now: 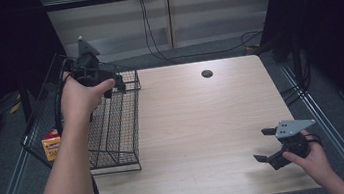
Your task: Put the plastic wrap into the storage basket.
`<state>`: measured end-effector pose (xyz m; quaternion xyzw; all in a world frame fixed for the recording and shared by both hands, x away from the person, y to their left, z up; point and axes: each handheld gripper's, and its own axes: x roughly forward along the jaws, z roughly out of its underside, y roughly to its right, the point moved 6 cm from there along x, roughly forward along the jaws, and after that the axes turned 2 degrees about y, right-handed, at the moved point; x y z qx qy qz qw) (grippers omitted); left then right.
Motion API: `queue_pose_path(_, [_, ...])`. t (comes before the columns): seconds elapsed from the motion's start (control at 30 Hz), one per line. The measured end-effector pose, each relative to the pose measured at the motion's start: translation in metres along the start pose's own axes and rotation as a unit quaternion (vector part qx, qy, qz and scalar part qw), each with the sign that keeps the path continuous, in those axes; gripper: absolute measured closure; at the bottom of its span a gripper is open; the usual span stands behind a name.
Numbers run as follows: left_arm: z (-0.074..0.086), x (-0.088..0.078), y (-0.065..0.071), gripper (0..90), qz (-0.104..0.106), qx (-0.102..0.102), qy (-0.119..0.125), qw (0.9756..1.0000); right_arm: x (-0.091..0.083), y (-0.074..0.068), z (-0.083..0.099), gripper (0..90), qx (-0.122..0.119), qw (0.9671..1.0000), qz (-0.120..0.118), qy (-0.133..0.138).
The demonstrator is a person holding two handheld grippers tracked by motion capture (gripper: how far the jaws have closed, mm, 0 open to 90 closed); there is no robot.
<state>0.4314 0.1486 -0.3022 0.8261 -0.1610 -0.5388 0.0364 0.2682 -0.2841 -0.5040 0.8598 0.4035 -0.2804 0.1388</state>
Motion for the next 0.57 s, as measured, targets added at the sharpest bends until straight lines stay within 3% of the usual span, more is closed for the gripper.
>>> queue_pose_path(0.07, [0.000, 0.003, 0.010, 17.6, 0.014, 0.015, 0.003, 0.9998, 0.000, 0.000, 0.000, 4.7, 0.000, 1.0000, 0.001, 0.001])
queue_pose_path(0.27, [0.003, 0.011, 0.028, 16.2, 0.028, 0.041, 0.008, 0.9987, 0.000, 0.000, 0.000, 4.8, 0.001, 1.0000, 0.000, 0.000])
queue_pose_path(0.47, [0.004, 0.017, 0.044, 14.9, 0.046, 0.056, 0.011, 0.9973, -0.001, 0.000, 0.000, 4.8, -0.001, 1.0000, 0.002, 0.001])
queue_pose_path(0.57, [0.004, 0.020, 0.046, 14.4, 0.043, 0.061, 0.009, 0.9972, -0.001, 0.000, 0.000, 4.8, 0.000, 1.0000, 0.001, 0.001])
